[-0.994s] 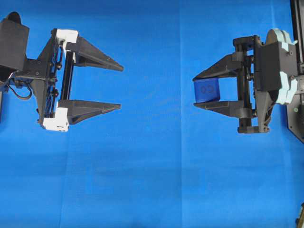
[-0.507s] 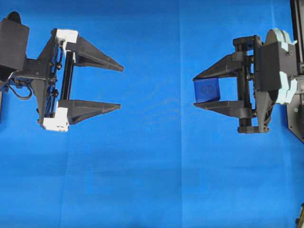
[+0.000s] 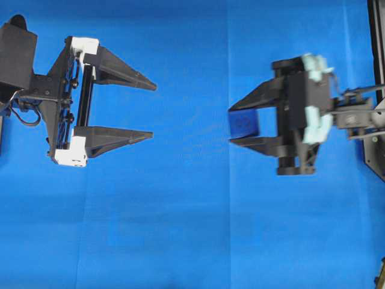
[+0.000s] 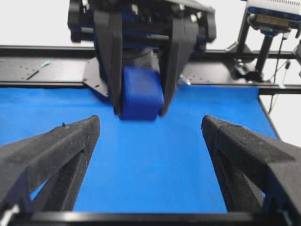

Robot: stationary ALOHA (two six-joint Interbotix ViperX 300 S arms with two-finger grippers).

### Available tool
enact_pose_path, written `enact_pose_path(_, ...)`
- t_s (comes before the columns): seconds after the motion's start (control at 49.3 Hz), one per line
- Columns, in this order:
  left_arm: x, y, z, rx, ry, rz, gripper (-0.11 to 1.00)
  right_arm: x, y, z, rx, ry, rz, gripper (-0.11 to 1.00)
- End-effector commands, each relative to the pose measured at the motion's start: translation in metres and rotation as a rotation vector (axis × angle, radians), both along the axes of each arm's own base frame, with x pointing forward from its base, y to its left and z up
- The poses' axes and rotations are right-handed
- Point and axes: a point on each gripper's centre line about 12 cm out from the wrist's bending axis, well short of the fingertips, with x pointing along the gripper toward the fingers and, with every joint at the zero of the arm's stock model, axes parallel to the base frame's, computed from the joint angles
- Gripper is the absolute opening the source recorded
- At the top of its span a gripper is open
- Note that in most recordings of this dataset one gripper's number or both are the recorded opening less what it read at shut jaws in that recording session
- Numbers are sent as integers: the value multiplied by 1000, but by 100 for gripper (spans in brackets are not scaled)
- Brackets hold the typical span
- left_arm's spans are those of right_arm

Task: Handover the blue block to the right arm after grasping it with the left arm, then place it in the designated position.
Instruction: 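Lower the held cube with the right gripper toward the table center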

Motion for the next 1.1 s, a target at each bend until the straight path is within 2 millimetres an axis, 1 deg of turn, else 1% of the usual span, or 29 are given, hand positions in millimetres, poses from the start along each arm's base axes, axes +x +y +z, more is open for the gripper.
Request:
enact_pose_path(0.0,0,0,12,0,-34,0,93,13,1,3,13,-30,6,42)
enact_pose_path(0.162,1,0,13,0,-35,1,93,35,1,-20,34,11,-5,42)
enact_pose_path(0.568,0,0,11,2,-25,1,93,74,-8,-81,97,78,-41,42)
enact_pose_path(0.67,-1,1,12,2,-26,1,93,81,-11,-102,108,109,-50,42)
enact_pose_path(0.832,-1,0,11,2,-25,0,93,87,-13,-126,126,138,-57,42)
enact_pose_path(0.974,0,0,10,5,-23,1,93,90,-15,-143,133,168,-63,42)
enact_pose_path(1.075,0,0,11,6,-25,1,93,93,-15,-151,141,165,-60,42)
